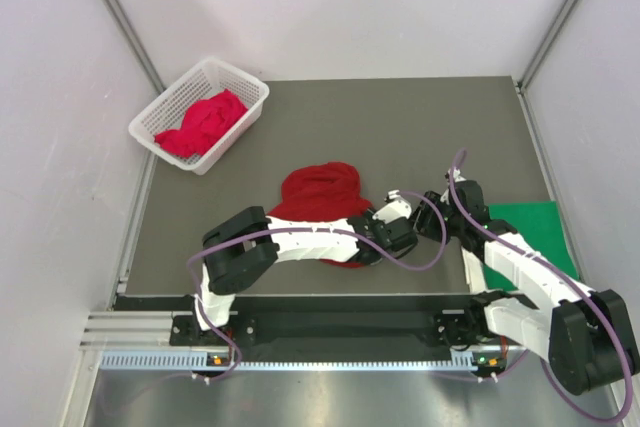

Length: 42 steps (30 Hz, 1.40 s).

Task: Fold and stack the t-shirts
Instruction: Flatten the tshirt out

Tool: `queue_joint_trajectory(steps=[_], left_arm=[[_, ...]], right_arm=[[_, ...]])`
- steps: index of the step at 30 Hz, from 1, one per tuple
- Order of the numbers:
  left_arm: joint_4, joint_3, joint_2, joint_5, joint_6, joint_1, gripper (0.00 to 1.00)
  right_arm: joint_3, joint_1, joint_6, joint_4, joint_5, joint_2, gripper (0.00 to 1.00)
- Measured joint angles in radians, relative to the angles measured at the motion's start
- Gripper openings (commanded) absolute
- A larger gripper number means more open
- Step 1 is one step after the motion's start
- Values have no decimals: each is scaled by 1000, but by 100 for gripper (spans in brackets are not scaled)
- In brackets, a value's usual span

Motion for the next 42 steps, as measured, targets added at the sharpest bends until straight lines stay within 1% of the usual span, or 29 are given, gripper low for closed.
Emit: queue_joint_trajectory(steps=[9,11,12,13,15,16,18,19,23,26,31,36,39,42], left_arm=[[3,23,41,-31,22,-5,46],[5,36,51,-38,23,-7,43],[5,42,57,-45,24,-8,39],[6,48,63,-53,25,-10,27],[6,53,70,-69,26,-10,17],[5,53,72,-79,27,-10,9],[2,54,74,-95,27,-10,2],[-3,54,74,-106,26,-10,0],[-48,63,69,-154,7,-7,0],[-90,63,29,-167,-16,8,0],[-159,50,-121,-185,-61,72,0],[-229,33,-295,-201,-103,173,0],[-272,21,-367,-209,-116,222,0],[-306,18,-409,-214,-119,246,0]], right_arm=[[0,0,0,-2,0,-7,54],[0,0,0,-2,0,-7,54],[0,0,0,-2,0,-7,54],[0,0,0,-2,0,-7,54],[0,0,0,-2,0,-7,54],[0,0,0,-2,0,-7,54],[0,0,0,-2,0,-8,54],[0,0,0,-2,0,-8,54],[0,0,-3,-2,0,-8,54],[1,0,-11,2,-10,-2,54],[23,7,-33,11,-34,51,54],[81,49,-58,39,-49,127,53],[121,81,-73,60,-48,190,52],[148,108,-83,78,-46,253,50]])
